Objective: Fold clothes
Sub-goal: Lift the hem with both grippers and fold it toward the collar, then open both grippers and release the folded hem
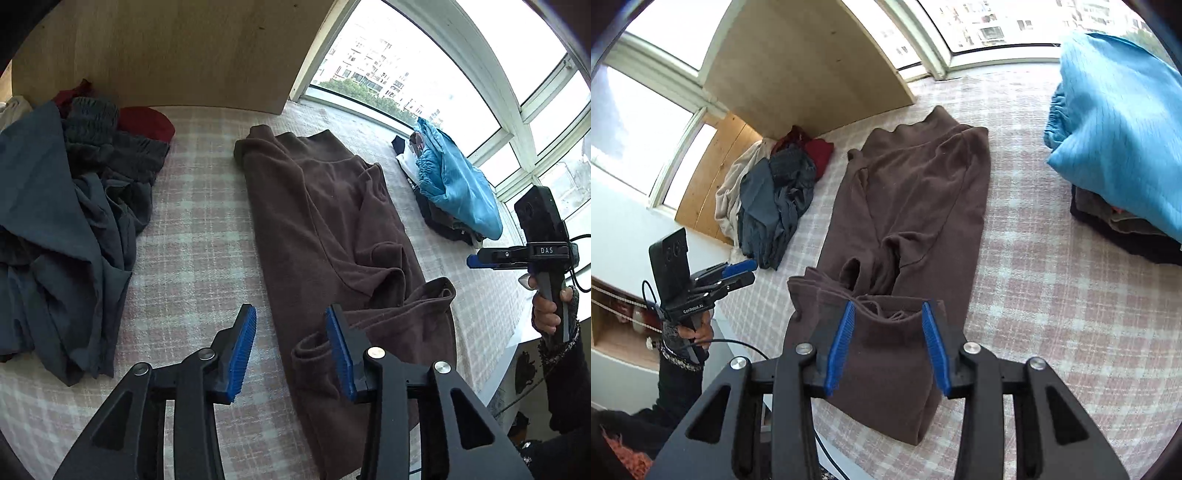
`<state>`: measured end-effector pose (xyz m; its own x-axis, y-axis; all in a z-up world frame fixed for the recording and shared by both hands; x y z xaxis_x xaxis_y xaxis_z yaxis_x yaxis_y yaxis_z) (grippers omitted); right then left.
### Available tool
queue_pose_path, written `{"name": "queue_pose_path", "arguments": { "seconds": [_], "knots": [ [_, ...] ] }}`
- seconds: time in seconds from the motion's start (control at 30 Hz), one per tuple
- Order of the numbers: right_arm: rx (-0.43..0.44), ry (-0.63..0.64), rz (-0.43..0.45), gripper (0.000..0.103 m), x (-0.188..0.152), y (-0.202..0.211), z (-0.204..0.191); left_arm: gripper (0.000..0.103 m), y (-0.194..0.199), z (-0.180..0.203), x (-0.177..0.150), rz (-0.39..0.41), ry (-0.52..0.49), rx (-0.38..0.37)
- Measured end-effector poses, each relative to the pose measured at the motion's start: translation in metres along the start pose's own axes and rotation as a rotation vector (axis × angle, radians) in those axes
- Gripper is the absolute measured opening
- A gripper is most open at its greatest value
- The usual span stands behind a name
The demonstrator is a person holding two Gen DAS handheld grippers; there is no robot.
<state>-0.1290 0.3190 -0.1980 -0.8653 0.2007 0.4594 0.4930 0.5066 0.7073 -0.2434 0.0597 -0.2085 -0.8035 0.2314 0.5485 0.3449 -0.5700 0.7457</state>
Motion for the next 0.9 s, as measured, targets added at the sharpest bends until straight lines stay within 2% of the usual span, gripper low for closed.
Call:
{"name": "queue_pose_path", "arguments": {
  "seconds": [0.03, 0.1, 0.13, 0.23, 0.27, 0.3, 0.33, 0.37, 0.4, 0.43, 0.47, 0.5, 0.57, 0.63, 0.67, 0.77, 0.8, 0.83, 0.9],
  "knots": [
    [0.012, 0.053, -0.017, 0.032, -0.01, -0.009, -0.01, 0.037, 0.01, 0.005, -0.003, 0.012, -0.028, 0.0],
    [0.035, 0.159, -0.051, 0.032, -0.03, -0.028, -0.03, 0.037, 0.025, 0.029, -0.021, 0.018, -0.102, -0.054],
    [0.009, 0.201, -0.064, 0.032, -0.036, -0.041, -0.031, 0.037, 0.027, 0.041, -0.032, 0.007, -0.124, -0.078],
    [-0.096, 0.244, -0.088, 0.032, -0.04, -0.092, 0.004, 0.037, 0.008, 0.066, -0.06, -0.052, -0.155, -0.151],
    [-0.169, 0.232, -0.1, 0.03, -0.038, -0.105, 0.026, 0.037, -0.005, 0.068, -0.063, -0.063, -0.168, -0.15],
    [-0.167, 0.195, -0.108, 0.028, -0.037, -0.112, 0.038, 0.037, -0.021, 0.063, -0.063, -0.07, -0.184, -0.125],
    [-0.142, 0.157, -0.095, 0.028, -0.032, -0.105, 0.04, 0.039, -0.037, 0.056, -0.064, -0.084, -0.191, -0.096],
    [-0.159, 0.143, -0.088, 0.028, -0.028, -0.094, 0.042, 0.03, -0.054, 0.041, -0.068, -0.124, -0.169, -0.052],
    [-0.153, 0.144, -0.042, 0.03, -0.023, -0.078, 0.04, 0.027, -0.067, 0.029, -0.071, -0.151, -0.141, -0.025],
    [-0.145, 0.143, 0.004, 0.031, -0.017, -0.063, 0.038, 0.027, -0.063, 0.027, -0.066, -0.135, -0.106, -0.055],
    [-0.108, 0.125, 0.044, 0.033, -0.015, -0.05, 0.035, 0.027, -0.056, 0.027, -0.061, -0.134, -0.113, -0.059],
    [-0.096, 0.114, 0.034, 0.042, -0.017, -0.051, 0.038, 0.028, -0.048, 0.026, -0.056, -0.129, -0.124, -0.061],
    [-0.075, 0.093, 0.012, 0.045, -0.023, -0.053, 0.043, 0.03, -0.032, 0.026, -0.038, -0.091, -0.177, -0.052],
    [-0.185, 0.14, -0.115, 0.045, -0.043, -0.083, 0.06, 0.039, -0.027, 0.024, -0.019, -0.064, -0.178, -0.087],
    [-0.235, 0.159, -0.176, 0.045, -0.048, -0.091, 0.069, 0.042, -0.037, 0.021, -0.018, -0.09, -0.187, -0.086],
    [-0.206, 0.155, -0.132, 0.044, -0.013, -0.088, 0.067, 0.037, -0.067, 0.009, -0.014, -0.164, -0.215, -0.079],
    [-0.21, 0.15, -0.076, 0.044, 0.012, -0.083, 0.067, 0.036, -0.074, 0.003, -0.008, -0.178, -0.22, -0.064],
    [-0.226, 0.143, -0.024, 0.048, 0.039, -0.08, 0.072, 0.035, -0.08, -0.002, 0.0, -0.183, -0.221, -0.053],
    [-0.265, 0.14, 0.051, 0.051, 0.087, -0.081, 0.085, 0.038, -0.081, -0.012, 0.036, -0.128, -0.201, -0.052]
  ]
}}
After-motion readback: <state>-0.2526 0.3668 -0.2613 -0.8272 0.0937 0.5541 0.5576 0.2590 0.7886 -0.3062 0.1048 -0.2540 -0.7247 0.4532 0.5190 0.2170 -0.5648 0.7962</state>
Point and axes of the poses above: each gripper's, at about its wrist camera, not at the fingertips, and y roughly against the way its jaws point, z to its right, x to its top, the point moved 10 cm from there along -y, roughly the way its jaws point, and after that the axes turned 9 degrees about z, right-handed, at the moved point
